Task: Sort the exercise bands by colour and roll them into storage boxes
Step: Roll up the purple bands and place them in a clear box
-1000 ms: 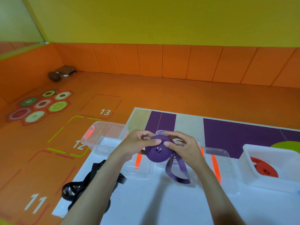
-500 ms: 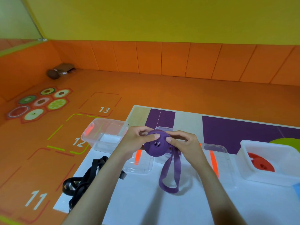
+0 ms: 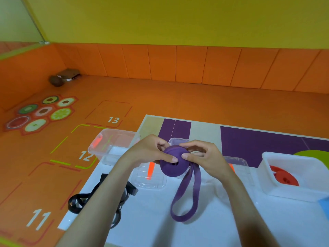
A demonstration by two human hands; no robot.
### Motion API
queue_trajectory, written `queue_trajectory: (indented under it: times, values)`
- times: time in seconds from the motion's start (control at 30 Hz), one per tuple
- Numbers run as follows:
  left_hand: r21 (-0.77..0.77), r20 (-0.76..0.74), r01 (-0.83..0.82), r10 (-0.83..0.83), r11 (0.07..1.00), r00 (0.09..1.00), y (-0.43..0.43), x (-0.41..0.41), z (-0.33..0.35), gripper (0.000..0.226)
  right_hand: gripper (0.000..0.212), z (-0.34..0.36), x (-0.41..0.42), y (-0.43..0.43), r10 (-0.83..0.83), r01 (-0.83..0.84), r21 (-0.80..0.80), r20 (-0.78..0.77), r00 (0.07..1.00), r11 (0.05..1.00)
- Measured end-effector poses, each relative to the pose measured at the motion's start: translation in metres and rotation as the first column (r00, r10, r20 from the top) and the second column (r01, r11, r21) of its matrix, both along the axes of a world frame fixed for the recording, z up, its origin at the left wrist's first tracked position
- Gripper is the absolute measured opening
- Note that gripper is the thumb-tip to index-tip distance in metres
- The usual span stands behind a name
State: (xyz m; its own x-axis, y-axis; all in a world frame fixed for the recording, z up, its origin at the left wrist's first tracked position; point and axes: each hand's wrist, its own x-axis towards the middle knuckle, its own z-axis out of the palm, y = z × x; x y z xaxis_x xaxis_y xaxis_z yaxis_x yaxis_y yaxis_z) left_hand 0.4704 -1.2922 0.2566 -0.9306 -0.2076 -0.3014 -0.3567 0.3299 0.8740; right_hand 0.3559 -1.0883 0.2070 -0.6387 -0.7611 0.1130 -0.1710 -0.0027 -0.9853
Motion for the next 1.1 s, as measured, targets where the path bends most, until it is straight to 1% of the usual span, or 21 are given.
queue_trajectory:
  times: [0.07, 0.17, 0.23, 0.3, 0.37, 0.43, 0.47, 0.53, 0.6, 0.67, 0.7, 0.77, 0.83, 0.87, 0.93, 1.0, 1.07, 1.1]
  values:
    - [0.063, -0.03, -0.055, 0.057, 0.997, 0.998, 0.002, -0.001, 0.005, 0.032, 0.028, 0.001, 0.002, 0.0, -0.053, 0.053, -0.058, 0.003, 0.999, 0.997]
    - [0.268, -0.07, -0.18, 0.206, 0.946, 0.976, 0.008, 0.0, -0.005, 0.031, 0.029, -0.005, 0.006, -0.002, -0.199, 0.214, -0.184, 0.096, 0.975, 0.959]
    - [0.32, -0.091, -0.207, 0.247, 0.924, 0.965, 0.014, 0.001, -0.015, 0.032, 0.026, -0.008, 0.006, -0.003, -0.24, 0.26, -0.208, 0.116, 0.964, 0.943]
    - [0.295, -0.089, -0.198, 0.233, 0.935, 0.968, 0.016, 0.0, -0.019, 0.033, 0.024, -0.008, 0.0, -0.003, -0.206, 0.214, -0.151, 0.071, 0.976, 0.965]
    - [0.24, -0.061, -0.166, 0.185, 0.957, 0.981, 0.012, -0.002, -0.015, 0.03, 0.024, -0.007, -0.007, -0.002, -0.105, 0.106, -0.083, 0.012, 0.994, 0.991]
    - [0.191, -0.046, -0.139, 0.15, 0.972, 0.988, 0.007, -0.006, -0.01, 0.027, 0.024, -0.007, -0.011, -0.002, -0.038, 0.038, -0.042, 0.0, 0.999, 0.998]
    - [0.2, -0.051, -0.147, 0.16, 0.969, 0.986, 0.006, -0.007, -0.009, 0.026, 0.024, -0.006, -0.012, -0.003, -0.037, 0.037, -0.047, 0.013, 0.999, 0.998]
    - [0.286, -0.072, -0.198, 0.227, 0.938, 0.971, 0.008, -0.009, -0.011, 0.027, 0.029, -0.006, -0.01, -0.004, -0.067, 0.069, -0.083, 0.02, 0.998, 0.994]
    - [0.401, -0.091, -0.26, 0.321, 0.878, 0.943, 0.013, -0.009, -0.018, 0.03, 0.04, -0.008, -0.008, -0.005, -0.102, 0.105, -0.122, 0.028, 0.994, 0.987]
    - [0.455, -0.106, -0.283, 0.367, 0.844, 0.924, 0.018, -0.01, -0.026, 0.032, 0.045, -0.011, -0.009, -0.005, -0.116, 0.124, -0.146, 0.063, 0.991, 0.981]
    - [0.439, -0.115, -0.279, 0.361, 0.854, 0.925, 0.019, -0.011, -0.029, 0.031, 0.045, -0.012, -0.012, -0.005, -0.111, 0.119, -0.134, 0.063, 0.992, 0.984]
    - [0.322, -0.129, -0.245, 0.299, 0.915, 0.946, 0.017, -0.012, -0.027, 0.027, 0.042, -0.014, -0.02, -0.002, -0.079, 0.08, -0.066, 0.015, 0.997, 0.995]
    - [0.193, -0.124, -0.18, 0.206, 0.965, 0.971, 0.011, -0.014, -0.02, 0.025, 0.04, -0.012, -0.024, -0.001, 0.002, -0.002, 0.01, -0.045, 0.999, 1.0]
    - [0.158, -0.118, -0.149, 0.168, 0.976, 0.979, 0.008, -0.016, -0.016, 0.025, 0.04, -0.012, -0.024, -0.003, 0.043, -0.041, 0.045, -0.063, 0.997, 0.998]
    - [0.134, -0.107, -0.114, 0.128, 0.984, 0.986, 0.005, -0.018, -0.011, 0.023, 0.04, -0.012, -0.023, -0.006, 0.101, -0.095, 0.079, -0.082, 0.992, 0.992]
    - [0.126, -0.105, -0.128, 0.142, 0.984, 0.984, 0.006, -0.018, -0.01, 0.02, 0.041, -0.013, -0.022, -0.006, 0.1, -0.094, 0.075, -0.082, 0.992, 0.993]
    - [0.156, -0.124, -0.17, 0.191, 0.973, 0.974, 0.005, -0.017, -0.013, 0.021, 0.042, -0.016, -0.022, -0.003, 0.026, -0.026, 0.025, -0.017, 1.0, 0.999]
    - [0.194, -0.133, -0.201, 0.229, 0.96, 0.964, 0.005, -0.017, -0.015, 0.022, 0.039, -0.017, -0.022, -0.001, -0.028, 0.028, -0.026, 0.028, 0.999, 0.999]
